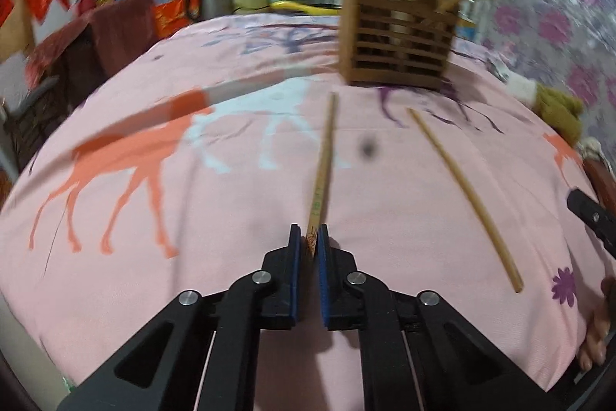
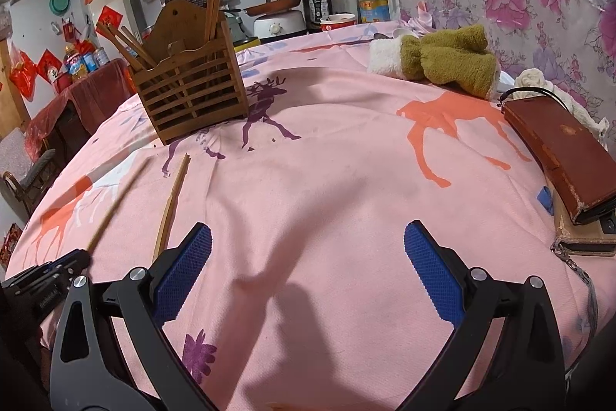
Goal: Organize utensils
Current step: 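Grasp a chopstick with the left gripper while the right grasps the other, then lift both held chopsticks and carry them over the wooden holder, then lower both chopsticks into the holder and open both grippers, then withdraw both open grippers away from the holder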
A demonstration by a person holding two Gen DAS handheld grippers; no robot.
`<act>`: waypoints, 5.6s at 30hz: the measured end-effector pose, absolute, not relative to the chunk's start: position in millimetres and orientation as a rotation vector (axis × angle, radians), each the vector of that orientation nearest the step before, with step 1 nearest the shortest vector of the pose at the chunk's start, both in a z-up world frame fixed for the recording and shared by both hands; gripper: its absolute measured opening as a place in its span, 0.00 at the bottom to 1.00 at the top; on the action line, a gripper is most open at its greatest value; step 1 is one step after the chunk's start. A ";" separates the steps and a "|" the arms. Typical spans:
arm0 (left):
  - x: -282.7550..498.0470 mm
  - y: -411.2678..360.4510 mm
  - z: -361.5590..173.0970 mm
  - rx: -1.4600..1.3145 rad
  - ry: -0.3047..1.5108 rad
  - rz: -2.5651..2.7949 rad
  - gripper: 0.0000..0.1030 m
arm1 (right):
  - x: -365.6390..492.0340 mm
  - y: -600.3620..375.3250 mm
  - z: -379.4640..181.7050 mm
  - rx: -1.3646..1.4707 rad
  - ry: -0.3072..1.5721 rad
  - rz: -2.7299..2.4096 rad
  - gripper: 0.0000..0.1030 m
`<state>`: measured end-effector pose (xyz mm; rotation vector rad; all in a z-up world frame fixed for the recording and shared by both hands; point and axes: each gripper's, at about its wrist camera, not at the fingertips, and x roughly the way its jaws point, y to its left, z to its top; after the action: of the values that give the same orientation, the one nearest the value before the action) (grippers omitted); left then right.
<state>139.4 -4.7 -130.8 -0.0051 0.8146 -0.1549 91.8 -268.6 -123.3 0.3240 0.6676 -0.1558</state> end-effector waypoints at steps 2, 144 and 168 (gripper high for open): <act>136.7 0.6 -130.7 -0.009 0.808 -0.159 0.10 | 91.4 -268.3 -123.3 0.324 0.666 -0.154 0.94; 367.1 -93.0 77.0 -0.015 0.522 -0.389 0.06 | 339.9 -240.3 65.6 0.215 0.382 0.117 0.06; 300.6 -80.8 61.4 0.109 0.423 -0.203 0.65 | 293.7 -248.5 71.1 0.202 0.386 0.068 0.17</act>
<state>300.6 -80.8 61.4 0.1087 0.4232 -0.2035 293.7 -248.5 71.1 0.2016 0.3860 0.0677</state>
